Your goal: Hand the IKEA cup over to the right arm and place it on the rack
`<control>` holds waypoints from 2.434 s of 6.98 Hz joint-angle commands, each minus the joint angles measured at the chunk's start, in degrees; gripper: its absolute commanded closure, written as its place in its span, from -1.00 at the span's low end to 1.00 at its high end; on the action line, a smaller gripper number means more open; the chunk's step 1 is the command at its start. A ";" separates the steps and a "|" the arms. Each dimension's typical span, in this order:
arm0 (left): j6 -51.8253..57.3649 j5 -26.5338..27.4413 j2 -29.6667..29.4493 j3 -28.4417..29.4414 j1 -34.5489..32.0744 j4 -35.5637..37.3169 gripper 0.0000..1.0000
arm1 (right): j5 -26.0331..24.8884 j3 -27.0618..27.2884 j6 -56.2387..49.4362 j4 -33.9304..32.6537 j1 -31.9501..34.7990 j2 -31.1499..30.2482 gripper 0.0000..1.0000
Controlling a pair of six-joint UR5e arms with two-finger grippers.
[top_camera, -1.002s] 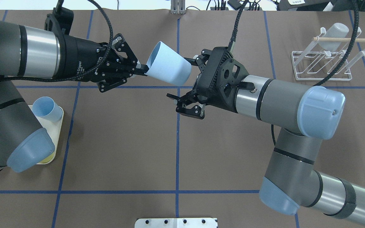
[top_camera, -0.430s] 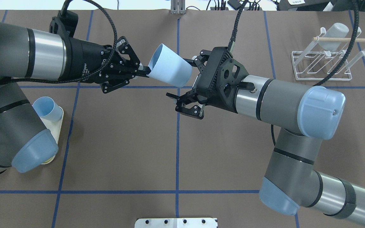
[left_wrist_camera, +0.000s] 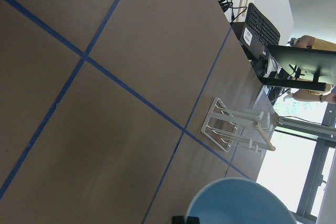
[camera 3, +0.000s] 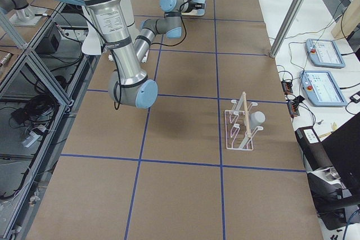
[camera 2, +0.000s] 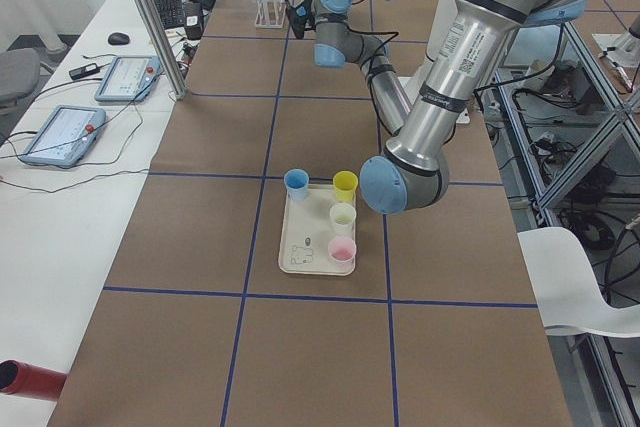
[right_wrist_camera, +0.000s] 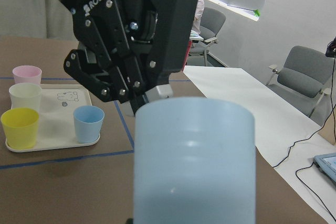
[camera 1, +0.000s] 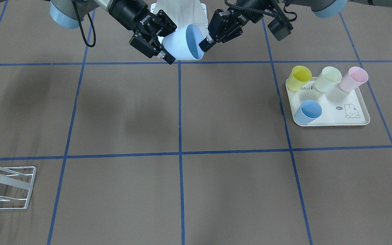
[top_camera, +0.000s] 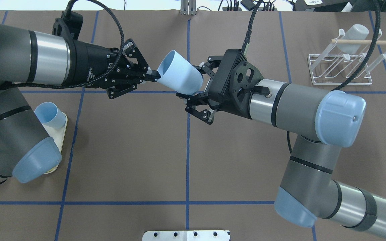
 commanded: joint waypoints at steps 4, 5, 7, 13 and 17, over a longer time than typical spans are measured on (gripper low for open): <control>7.06 -0.71 2.24 -0.91 -1.30 -1.87 -1.00 | 0.00 0.01 0.00 0.00 0.17 -0.16 -0.01; 10.03 -0.80 4.51 -1.61 -2.01 -1.87 -1.00 | 0.35 0.10 0.00 -0.09 0.34 -0.51 0.17; 22.91 -0.80 13.81 -4.16 -2.10 -1.52 -1.00 | 1.40 0.45 -2.18 -6.45 5.07 -1.82 0.72; 28.17 -0.36 16.49 -4.16 -2.19 -1.43 -1.00 | -12.74 0.62 -18.06 -14.77 14.15 -11.66 1.00; 28.17 -0.19 16.49 -4.16 -2.19 -1.52 -1.00 | -12.39 1.33 -53.50 -16.00 22.73 -22.90 1.00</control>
